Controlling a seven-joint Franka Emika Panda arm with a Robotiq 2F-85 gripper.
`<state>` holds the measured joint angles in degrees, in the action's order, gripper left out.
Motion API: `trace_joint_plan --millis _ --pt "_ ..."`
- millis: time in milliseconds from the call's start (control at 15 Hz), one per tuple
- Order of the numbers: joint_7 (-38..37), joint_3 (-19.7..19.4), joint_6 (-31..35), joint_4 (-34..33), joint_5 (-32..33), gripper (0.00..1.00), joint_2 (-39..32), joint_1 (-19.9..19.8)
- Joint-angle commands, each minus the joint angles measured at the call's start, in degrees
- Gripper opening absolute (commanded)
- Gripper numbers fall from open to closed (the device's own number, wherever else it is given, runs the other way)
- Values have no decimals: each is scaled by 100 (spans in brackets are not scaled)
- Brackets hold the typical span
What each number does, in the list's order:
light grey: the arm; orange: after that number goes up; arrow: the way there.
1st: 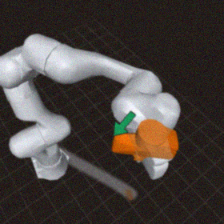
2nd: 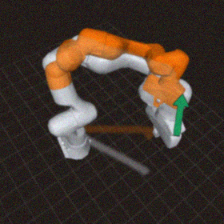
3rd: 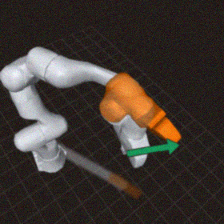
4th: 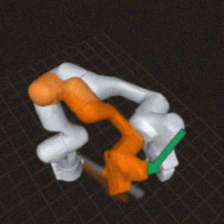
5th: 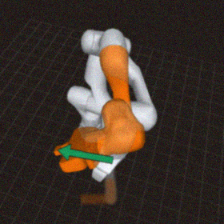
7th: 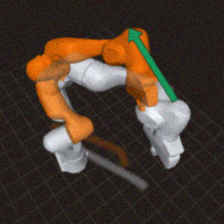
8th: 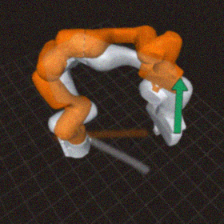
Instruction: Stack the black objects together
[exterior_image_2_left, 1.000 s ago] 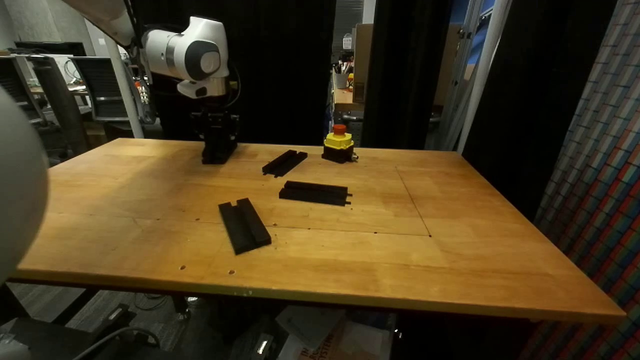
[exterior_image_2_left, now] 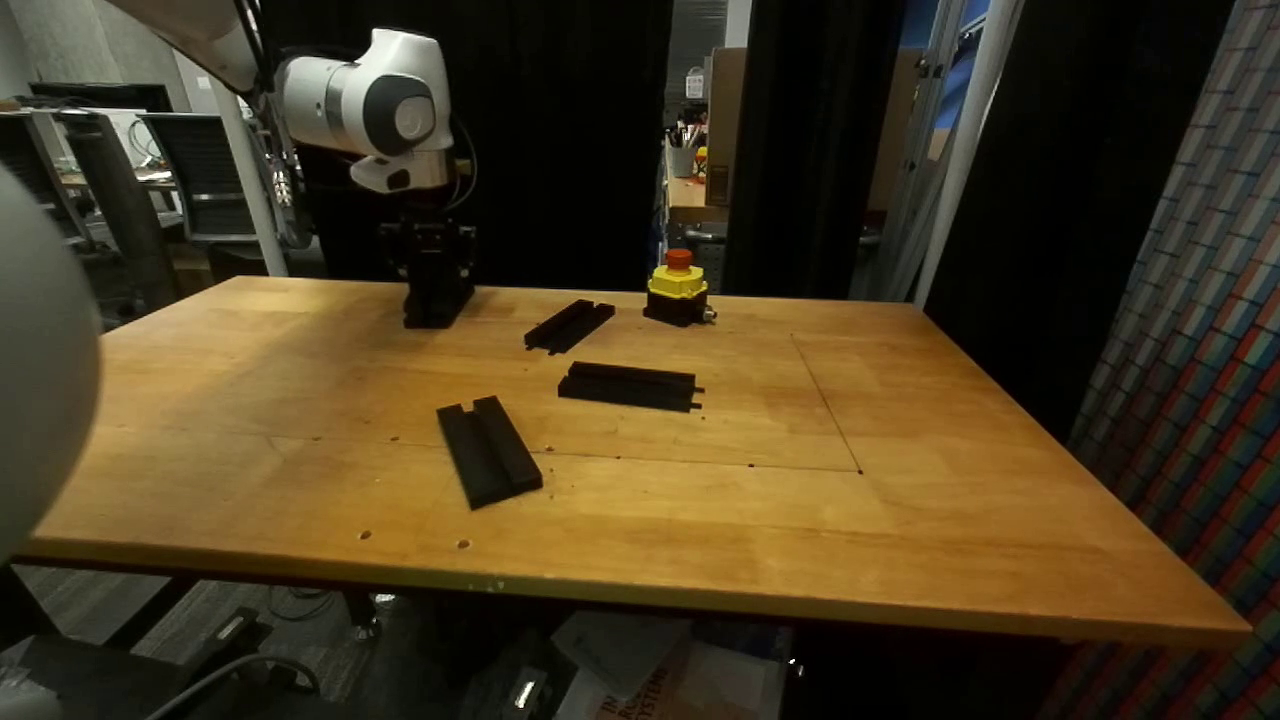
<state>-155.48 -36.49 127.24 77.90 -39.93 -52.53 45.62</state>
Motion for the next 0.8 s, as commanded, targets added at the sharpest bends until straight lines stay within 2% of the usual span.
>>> trace_joint_plan --millis 0,333,400,467,733 --pt "-184 -159 -178 -314 -71 45 -150 20" --pt "-183 -128 -181 -428 -94 45 -232 2" --pt "-184 -132 -177 -476 -123 58 -278 7" --pt "-184 -104 -168 -531 -97 93 -306 -7" --pt "-183 -176 -202 -654 -173 100 -397 60"
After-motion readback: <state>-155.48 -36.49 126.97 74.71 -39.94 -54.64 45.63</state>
